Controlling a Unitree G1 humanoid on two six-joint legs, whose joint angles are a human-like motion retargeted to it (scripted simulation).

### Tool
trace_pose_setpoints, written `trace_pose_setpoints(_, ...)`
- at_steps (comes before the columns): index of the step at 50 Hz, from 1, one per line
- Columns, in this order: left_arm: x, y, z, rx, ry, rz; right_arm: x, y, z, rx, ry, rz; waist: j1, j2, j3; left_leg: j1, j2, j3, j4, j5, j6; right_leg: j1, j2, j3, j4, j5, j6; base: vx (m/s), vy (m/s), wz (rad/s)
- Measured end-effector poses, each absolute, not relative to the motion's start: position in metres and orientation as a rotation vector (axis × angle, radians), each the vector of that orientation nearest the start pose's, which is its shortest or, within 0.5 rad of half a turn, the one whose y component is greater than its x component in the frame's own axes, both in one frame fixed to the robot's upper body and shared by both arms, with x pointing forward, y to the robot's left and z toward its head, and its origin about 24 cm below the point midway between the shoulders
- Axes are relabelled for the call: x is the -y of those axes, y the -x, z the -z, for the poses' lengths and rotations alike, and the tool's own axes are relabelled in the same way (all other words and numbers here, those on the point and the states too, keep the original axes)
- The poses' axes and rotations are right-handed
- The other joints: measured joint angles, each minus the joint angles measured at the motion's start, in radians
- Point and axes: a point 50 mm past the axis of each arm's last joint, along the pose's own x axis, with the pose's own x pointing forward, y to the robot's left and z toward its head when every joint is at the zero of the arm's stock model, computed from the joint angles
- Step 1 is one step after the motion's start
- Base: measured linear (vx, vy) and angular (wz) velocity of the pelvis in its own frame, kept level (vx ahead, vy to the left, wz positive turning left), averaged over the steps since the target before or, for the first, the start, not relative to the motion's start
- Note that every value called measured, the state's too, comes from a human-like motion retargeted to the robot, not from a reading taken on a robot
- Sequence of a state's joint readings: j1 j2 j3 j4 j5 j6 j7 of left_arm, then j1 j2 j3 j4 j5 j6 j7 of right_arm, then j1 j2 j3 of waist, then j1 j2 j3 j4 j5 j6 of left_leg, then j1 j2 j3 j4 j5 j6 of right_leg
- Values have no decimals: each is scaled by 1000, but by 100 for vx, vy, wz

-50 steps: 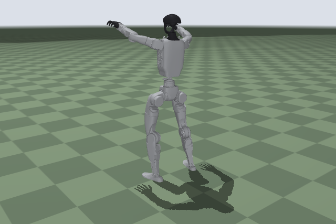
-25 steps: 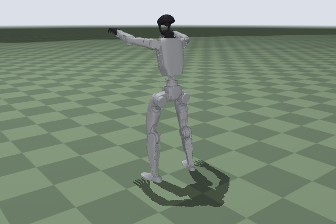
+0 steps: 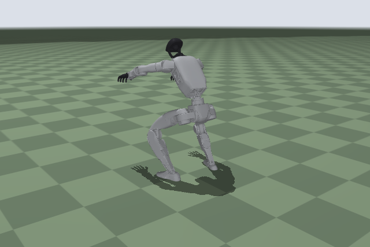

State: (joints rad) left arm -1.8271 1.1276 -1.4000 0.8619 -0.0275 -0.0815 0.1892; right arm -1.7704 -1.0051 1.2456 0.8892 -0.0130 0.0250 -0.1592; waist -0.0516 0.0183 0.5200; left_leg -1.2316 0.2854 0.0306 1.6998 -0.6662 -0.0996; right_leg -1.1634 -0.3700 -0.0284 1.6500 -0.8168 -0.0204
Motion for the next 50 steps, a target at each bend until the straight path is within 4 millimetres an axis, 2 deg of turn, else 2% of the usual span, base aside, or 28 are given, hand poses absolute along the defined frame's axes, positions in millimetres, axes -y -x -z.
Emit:
trace_pose_setpoints(5, -251, -347, -430, 553, -1640, -427, 231, -366, -420, 420, 1597, 337, -3, 28, 0, -293, -11, -86, 303, -27, 4, -272, -14, 83, 309, -55, 23, -4, 0, 13)
trace_pose_setpoints(7, -245, -350, -427, 565, -1651, -397, 229, -370, -413, 378, 1613, 288, 27, -4, 0, -338, 19, -89, 424, -76, 36, -378, 18, 163, 439, -55, 50, -3, 0, -65)
trace_pose_setpoints(10, -243, -361, -401, 529, -1638, -334, 224, -381, -385, 319, 1634, 190, 80, 0, 0, -338, 78, -125, 568, -126, 29, -406, 101, 214, 551, -56, 36, -7, 8, -111)
trace_pose_setpoints(13, -233, -377, -366, 493, -1650, -225, 231, -392, -345, 224, 1638, 114, 124, 29, 0, -338, 98, -225, 738, -202, 64, -407, 153, 241, 688, -56, 64, -7, 3, -64)
trace_pose_setpoints(18, -222, -393, -316, 429, -1653, -116, 236, -402, -296, 114, 1614, 46, 159, 62, 0, -338, 81, -324, 884, -206, 14, -407, 214, 294, 839, -56, 72, -9, 0, -21)
trace_pose_setpoints(23, -213, -400, -284, 396, -1660, -49, 245, -404, -267, 37, 1624, 17, 155, 100, 0, -338, 32, -389, 992, -207, -50, -407, 257, 369, 953, -56, 122, -2, 1, 3)
trace_pose_setpoints(25, -213, -400, -275, 391, -1656, -27, 250, -402, -259, 24, 1640, 1, 134, 104, 0, -338, 14, -378, 1023, -207, -51, -407, 273, 424, 986, -56, 159, -3, 5, 26)
trace_pose_setpoints(30, -219, -400, -263, 374, -1641, -34, 253, -400, -248, 20, 1642, -8, 92, 87, 0, -338, 8, -321, 1045, -206, -29, -407, 306, 521, 1015, -56, 215, -1, 1, 5)
trace_pose_setpoints(37, -236, -396, -264, 347, -1612, -84, 260, -398, -241, -17, 1642, -7, 23, 66, 0, -338, 13, -252, 1014, -205, -14, -407, 287, 536, 982, -56, 228, -2, 1, 11)
trace_pose_setpoints(50, -245, -394, -265, 331, -1679, -89, 262, -400, -248, -40, 1698, 8, -9, 40, 0, -338, 1, -254, 1039, -204, -24, -407, 314, 573, 1018, -56, 271, 0, 0, 0)
